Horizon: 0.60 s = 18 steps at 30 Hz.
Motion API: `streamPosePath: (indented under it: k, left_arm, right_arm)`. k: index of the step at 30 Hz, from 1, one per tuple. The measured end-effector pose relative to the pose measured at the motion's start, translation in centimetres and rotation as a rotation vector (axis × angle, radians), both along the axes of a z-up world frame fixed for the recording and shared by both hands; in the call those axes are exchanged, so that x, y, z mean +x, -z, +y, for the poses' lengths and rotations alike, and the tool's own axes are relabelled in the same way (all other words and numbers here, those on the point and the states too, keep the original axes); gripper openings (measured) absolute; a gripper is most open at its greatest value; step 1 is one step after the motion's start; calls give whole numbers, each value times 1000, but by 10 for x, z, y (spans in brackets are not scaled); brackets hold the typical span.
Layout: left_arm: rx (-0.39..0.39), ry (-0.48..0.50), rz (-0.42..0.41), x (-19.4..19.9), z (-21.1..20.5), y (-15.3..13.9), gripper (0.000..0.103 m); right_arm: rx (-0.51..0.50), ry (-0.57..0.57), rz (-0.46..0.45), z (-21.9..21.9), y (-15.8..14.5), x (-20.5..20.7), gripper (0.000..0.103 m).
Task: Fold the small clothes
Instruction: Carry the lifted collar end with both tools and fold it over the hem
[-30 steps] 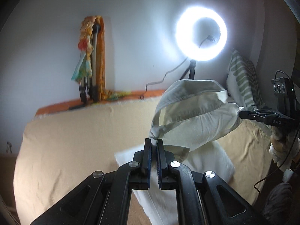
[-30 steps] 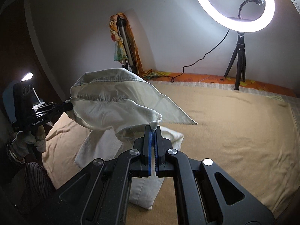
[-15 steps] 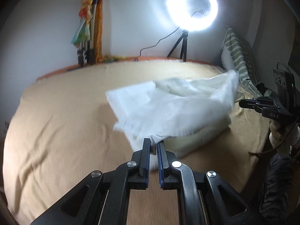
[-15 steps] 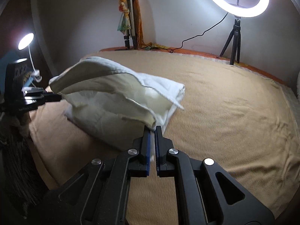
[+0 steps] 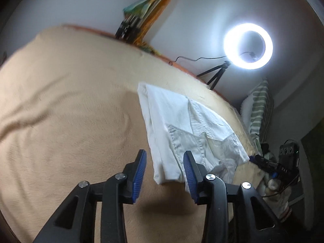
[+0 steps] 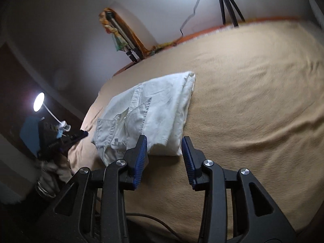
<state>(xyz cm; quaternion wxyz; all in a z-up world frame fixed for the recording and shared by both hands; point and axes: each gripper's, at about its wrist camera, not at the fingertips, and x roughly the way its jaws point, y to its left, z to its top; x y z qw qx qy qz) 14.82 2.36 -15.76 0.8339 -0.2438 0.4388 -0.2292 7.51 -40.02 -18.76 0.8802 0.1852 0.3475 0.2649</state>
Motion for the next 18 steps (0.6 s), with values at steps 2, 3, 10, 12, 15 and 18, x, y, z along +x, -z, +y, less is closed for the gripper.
streamPosePath:
  k: [2, 3, 10, 12, 15, 18]
  left_arm:
    - [-57, 5, 47, 6, -2, 9, 36]
    - [-74, 10, 57, 7, -4, 12, 28]
    - [-93, 45, 93, 16, -12, 12, 0]
    - [-122, 45, 88, 13, -8, 7, 0]
    - [-96, 49, 95, 14, -6, 7, 0]
    - [-46, 46, 142, 16, -7, 25, 0]
  right_arm:
    - [93, -1, 42, -3, 8, 11, 38]
    - [135, -4, 55, -5, 11, 15, 38]
    - [199, -39, 117, 4, 25, 27, 9]
    - [266, -54, 109, -1, 25, 23, 7]
    - [267, -30, 123, -7, 35, 22, 6]
    - [177, 1, 190, -2, 57, 27, 5]
